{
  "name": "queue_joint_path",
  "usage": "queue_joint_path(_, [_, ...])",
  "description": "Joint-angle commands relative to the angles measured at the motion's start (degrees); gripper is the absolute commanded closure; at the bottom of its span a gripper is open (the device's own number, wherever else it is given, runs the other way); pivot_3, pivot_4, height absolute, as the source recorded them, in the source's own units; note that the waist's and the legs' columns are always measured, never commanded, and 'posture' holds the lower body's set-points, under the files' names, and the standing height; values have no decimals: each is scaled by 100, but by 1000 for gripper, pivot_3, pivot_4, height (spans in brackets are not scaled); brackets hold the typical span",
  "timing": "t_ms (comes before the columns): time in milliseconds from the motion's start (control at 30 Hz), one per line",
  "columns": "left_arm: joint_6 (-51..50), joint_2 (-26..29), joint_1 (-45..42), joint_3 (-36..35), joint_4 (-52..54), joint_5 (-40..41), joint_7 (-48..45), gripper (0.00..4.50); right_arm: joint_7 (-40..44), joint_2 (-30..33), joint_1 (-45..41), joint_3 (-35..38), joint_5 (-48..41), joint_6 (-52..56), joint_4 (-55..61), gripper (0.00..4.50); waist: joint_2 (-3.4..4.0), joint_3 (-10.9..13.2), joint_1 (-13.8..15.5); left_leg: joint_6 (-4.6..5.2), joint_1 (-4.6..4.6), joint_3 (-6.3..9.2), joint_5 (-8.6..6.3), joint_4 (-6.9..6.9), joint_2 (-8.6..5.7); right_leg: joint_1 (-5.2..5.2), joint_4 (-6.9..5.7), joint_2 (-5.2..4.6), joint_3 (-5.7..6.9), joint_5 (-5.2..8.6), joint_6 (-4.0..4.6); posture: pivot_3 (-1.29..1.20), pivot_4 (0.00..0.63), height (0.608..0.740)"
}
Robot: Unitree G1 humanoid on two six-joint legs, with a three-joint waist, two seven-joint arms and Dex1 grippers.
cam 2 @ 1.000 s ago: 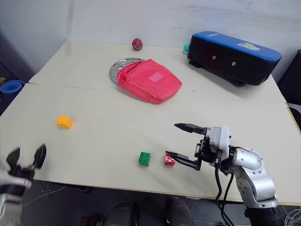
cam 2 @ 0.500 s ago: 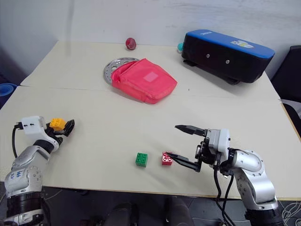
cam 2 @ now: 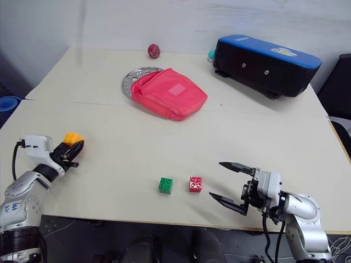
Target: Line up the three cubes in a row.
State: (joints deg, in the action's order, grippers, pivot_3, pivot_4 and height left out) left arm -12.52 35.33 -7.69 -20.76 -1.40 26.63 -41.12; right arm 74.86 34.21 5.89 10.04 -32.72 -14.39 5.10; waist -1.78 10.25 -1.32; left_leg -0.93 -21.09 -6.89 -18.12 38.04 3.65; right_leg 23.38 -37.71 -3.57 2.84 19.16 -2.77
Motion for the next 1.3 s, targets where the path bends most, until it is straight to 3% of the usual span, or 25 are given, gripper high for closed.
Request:
queue_joint_path(33, [853,535,33,713,492,-76,-1783,3012,550,339,56,507,-139,-432,-492,0,6,3,4,0,2,-1,0,-1,-1,-3,4,0,-1,0,0,0,150,740])
queue_joint_path(233, [1635,1290,-394,2008,468,-191,-4223,3012,1015,601,283,734,-213,-595,-721,0,30,16,-33,-11,13,-4,6,-8,6,-3,-4,14,-6,5,9,0,150,740])
queue_joint_path(367, [2121,1365,-861,2533,-305,-367,-5070,3012,1063,661,720,889,-338,-495,-360,0,45,20,-20,-11,20,-12,7,-8,4,-2,-8,18,-13,5,8,0,150,740])
queue_joint_path(467, [2814,1344,-1337,3015,-1318,-551,-5138,3012,1132,696,1176,975,-428,-467,-42,0,44,21,1,-4,18,-6,4,-6,3,-3,-7,17,-11,5,6,0,150,740])
queue_joint_path(700, [3525,811,-2130,3259,-2825,-874,-5065,3012,788,546,1613,1099,-554,-340,622,0,43,20,-8,5,6,-5,-1,6,2,-1,-6,14,-5,2,1,0,150,740])
queue_joint_path(1300, [3108,765,-1804,3478,-2622,-850,-5133,3012,591,172,1201,694,-274,-494,342,0,42,20,-13,-2,13,-5,3,7,3,-3,-12,14,-7,2,1,0,150,740])
